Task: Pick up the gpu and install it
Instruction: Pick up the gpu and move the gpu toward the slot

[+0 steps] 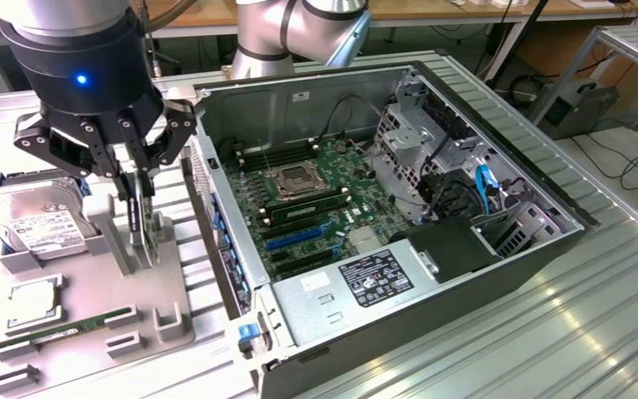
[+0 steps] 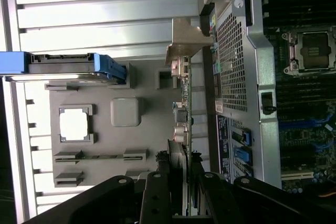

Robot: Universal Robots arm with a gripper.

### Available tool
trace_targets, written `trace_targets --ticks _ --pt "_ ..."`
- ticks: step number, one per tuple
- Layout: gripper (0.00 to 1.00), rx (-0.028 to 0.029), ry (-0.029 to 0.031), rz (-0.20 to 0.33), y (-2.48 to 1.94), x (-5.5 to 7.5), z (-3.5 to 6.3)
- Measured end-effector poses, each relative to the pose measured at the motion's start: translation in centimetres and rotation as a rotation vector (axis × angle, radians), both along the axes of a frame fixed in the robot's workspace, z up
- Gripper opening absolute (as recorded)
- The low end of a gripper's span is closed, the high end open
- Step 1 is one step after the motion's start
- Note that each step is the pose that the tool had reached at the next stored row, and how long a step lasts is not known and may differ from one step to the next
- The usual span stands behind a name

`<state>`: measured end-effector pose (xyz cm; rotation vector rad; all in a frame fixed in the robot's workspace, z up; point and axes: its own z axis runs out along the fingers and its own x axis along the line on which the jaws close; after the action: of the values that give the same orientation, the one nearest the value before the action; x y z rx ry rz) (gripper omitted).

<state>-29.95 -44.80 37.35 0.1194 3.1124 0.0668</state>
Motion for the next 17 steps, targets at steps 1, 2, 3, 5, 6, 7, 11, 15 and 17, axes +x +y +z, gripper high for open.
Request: trace_targets --ticks 1,2,3,5,6,7,11,15,17 --pt "0.26 0.0000 0.0000 0.000 0.00 0.00 0.03" --pt "0.26 0.0000 0.0000 0.000 0.00 0.00 0.06" --pt "0.26 0.0000 0.0000 0.000 0.00 0.00 0.09" --pt "0.26 0.0000 0.0000 0.000 0.00 0.00 0.15" --pt "0.26 0.0000 0.0000 0.000 0.00 0.00 0.17" --pt "0.26 0.0000 0.0000 0.000 0.00 0.00 0.20" --pt "0.26 0.0000 0.0000 0.000 0.00 0.00 0.30" --pt "0.26 0.0000 0.0000 0.000 0.00 0.00 0.40" --pt "0.26 0.0000 0.0000 0.000 0.00 0.00 0.45"
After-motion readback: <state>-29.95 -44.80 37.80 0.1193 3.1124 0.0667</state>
